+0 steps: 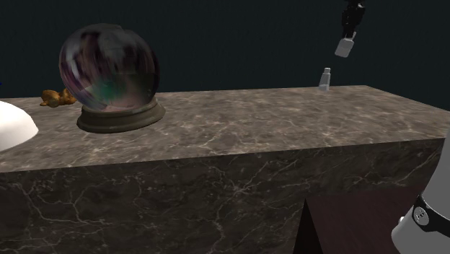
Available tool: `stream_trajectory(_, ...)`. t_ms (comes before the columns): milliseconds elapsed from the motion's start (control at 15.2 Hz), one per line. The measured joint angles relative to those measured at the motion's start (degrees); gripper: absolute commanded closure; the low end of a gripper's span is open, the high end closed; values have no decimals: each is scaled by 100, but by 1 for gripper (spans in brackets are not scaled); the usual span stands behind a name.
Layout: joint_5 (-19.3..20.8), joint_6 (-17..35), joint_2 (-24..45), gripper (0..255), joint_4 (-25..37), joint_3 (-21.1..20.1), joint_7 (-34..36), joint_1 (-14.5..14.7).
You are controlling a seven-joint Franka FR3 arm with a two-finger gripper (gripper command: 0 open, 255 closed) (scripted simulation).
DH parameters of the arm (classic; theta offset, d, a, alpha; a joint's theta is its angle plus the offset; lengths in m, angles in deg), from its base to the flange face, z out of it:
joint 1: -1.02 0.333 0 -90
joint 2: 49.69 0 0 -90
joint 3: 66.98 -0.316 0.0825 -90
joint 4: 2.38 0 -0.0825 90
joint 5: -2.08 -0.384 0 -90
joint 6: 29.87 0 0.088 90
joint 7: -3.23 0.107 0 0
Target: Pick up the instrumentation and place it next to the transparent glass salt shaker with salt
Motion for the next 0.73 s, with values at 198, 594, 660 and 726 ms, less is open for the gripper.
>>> stream_trajectory(198, -723, -187, 823, 255, 604, 115, -746, -745)
stream_trajectory(594, -1264, -124, 1447, 255, 885, 20, -1301, -1446)
stream_trajectory(660, -1272, -45, 1458, 255, 811, 15, -1306, -1434)
stream_trajectory(726, -1279, 29, 1468, 255, 742, 8, -1302, -1416)
